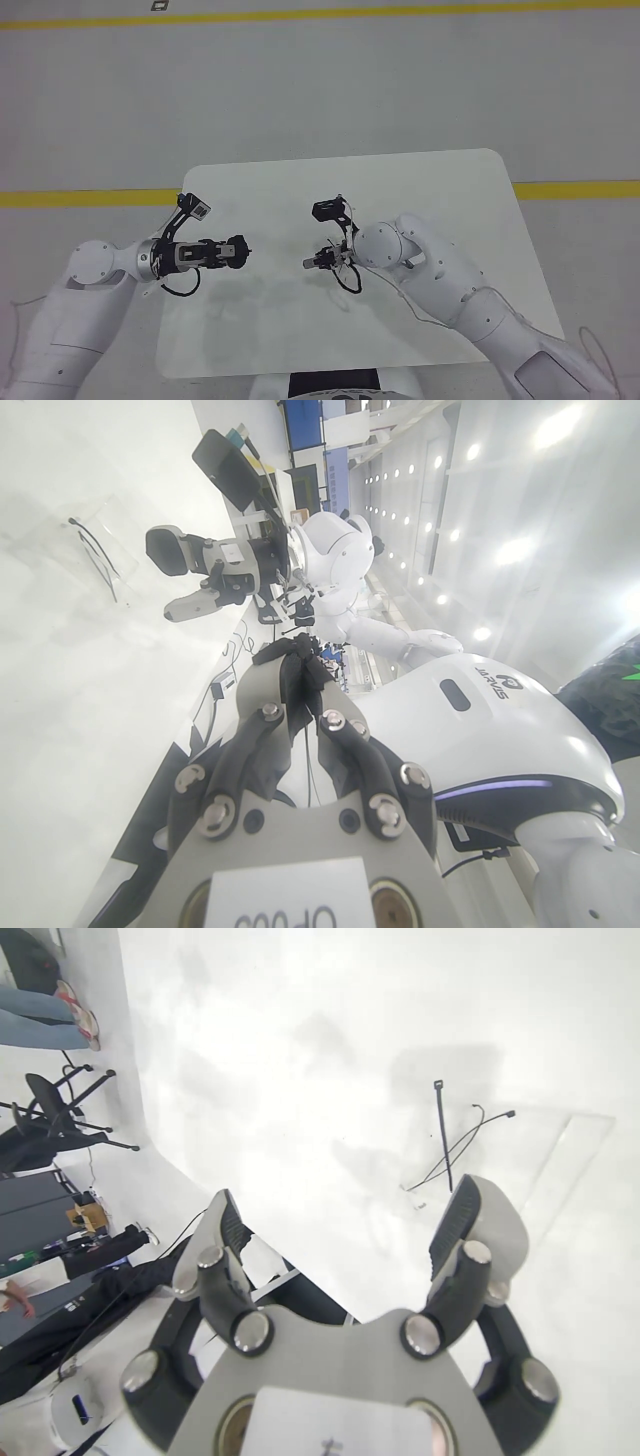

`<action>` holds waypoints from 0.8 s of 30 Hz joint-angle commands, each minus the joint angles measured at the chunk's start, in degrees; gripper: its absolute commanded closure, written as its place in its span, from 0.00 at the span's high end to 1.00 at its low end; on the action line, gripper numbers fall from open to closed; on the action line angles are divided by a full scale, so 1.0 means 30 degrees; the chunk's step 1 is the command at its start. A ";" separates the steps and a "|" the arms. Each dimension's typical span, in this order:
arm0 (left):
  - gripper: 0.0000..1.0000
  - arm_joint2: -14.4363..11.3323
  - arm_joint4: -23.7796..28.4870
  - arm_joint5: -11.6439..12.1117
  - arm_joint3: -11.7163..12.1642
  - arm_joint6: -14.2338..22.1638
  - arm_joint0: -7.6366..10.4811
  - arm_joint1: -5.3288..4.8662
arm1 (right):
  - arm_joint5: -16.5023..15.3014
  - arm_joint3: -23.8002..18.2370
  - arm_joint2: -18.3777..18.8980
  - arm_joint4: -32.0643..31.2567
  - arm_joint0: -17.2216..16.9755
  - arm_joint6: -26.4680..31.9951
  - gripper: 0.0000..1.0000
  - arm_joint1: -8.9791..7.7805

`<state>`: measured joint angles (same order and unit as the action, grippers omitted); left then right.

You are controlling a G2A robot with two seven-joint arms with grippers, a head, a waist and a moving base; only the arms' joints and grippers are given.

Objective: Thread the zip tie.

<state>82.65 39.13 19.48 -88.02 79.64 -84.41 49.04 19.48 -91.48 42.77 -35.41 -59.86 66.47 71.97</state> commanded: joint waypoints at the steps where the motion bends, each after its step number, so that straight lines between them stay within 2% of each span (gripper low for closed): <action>1: 0.00 0.0000 0.0000 0.0000 0.0000 0.0000 0.0000 0.0000 | 0.0000 -0.0013 0.0009 0.0021 -0.0008 -0.0005 1.00 -0.0007; 16: 0.00 0.0000 0.0000 0.0000 0.0000 0.0000 0.0000 0.0000 | -0.0010 0.0324 -0.0450 -0.0757 -0.0194 -0.0537 1.00 0.0054; 20: 0.00 0.0000 0.0000 0.0000 0.0000 0.0000 0.0000 0.0000 | -0.0195 0.0248 -0.0184 -0.0851 -0.0570 -0.1459 1.00 0.0003; 24: 0.00 0.0000 0.0000 0.0000 0.0000 0.0000 0.0000 0.0000 | 0.0000 -0.0179 0.0126 -0.1376 -0.0897 -0.1569 1.00 -0.0123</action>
<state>82.65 39.13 19.48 -88.02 79.64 -84.41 49.04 19.36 -91.74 42.90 -39.19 -62.33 61.80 71.69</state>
